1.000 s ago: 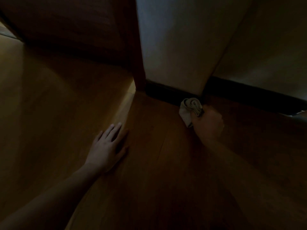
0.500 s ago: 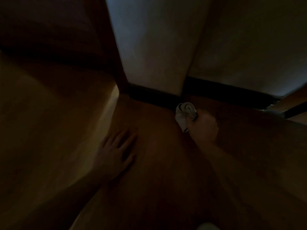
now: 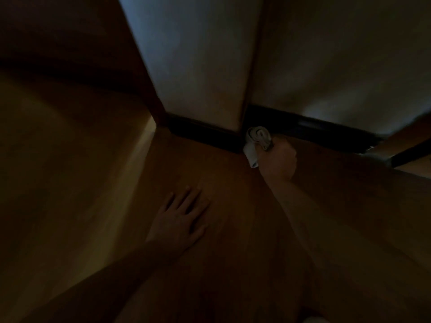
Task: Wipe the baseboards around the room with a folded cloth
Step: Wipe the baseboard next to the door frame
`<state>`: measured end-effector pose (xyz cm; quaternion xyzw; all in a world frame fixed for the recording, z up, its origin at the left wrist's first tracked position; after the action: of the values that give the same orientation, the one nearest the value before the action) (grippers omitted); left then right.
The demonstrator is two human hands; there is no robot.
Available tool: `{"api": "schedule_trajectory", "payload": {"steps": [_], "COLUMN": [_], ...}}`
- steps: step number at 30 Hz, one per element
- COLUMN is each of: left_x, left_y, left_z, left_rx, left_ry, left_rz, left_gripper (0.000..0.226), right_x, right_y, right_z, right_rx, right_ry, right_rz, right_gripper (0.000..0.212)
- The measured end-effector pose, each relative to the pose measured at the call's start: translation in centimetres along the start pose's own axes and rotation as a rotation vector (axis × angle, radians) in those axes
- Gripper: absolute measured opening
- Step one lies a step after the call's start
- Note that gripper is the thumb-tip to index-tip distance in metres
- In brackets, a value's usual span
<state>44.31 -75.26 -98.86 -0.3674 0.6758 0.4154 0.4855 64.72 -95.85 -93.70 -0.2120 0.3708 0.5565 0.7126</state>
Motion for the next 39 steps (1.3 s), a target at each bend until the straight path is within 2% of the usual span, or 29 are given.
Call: {"api": "schedule_trajectory", "payload": {"steps": [3,8,15,22,26,28,32,37,39], "left_x": [0.5,1.0,1.3,0.9,1.2,1.2,1.3,1.4,1.3], "left_y": [0.1,-0.1,-0.2,-0.3,-0.5,-0.5,-0.5,-0.5,-0.5], "left_z": [-0.3,-0.8,-1.2,-1.7,-1.7,-1.7,-1.8,-1.7,-1.8], "left_rx": [-0.048,-0.104,-0.156,-0.198,-0.208,-0.207,-0.208,-0.206,-0.212], "left_ry": [0.009,0.000,0.027,0.039,0.039,0.048,0.051,0.060,0.059], "left_rz": [0.002,0.003,-0.018,-0.056,-0.054,-0.062,-0.069,-0.059,-0.057], "left_gripper": [0.064,0.065,0.064,0.065,0.066,0.066,0.065,0.066,0.065], "right_x": [1.0,2.0,1.8,3.3,2.8,3.0,3.5,2.9,3.2], "right_y": [-0.4,0.2,-2.8,-4.0,-5.6,-5.5,-4.5,-6.0,-5.5], "right_z": [0.4,-1.0,0.0,-1.2,-0.5,-0.3,-1.5,-0.4,-0.4], "right_rx": [-0.010,-0.069,-0.008,0.055,0.039,0.030,0.016,0.002,-0.023], "right_ry": [-0.062,-0.183,-0.202,-0.501,-0.529,-0.547,-0.541,-0.507,-0.483], "right_rz": [0.011,0.130,0.078,0.410,0.398,0.402,0.540,0.396,0.402], "right_gripper": [0.024,0.021,0.021,0.010,0.014,0.008,0.011,0.019,0.020]}}
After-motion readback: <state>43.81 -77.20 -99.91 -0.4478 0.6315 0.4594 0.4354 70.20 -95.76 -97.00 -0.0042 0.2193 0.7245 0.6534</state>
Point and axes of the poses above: each hand's wrist, its own y-axis away from the middle knuckle, its own x-axis out of the palm, z = x × y, the point moved 6 cm from there along -y, towards the middle knuckle, and after that the axes turned 13 degrees about x, right-handed, at the moved point
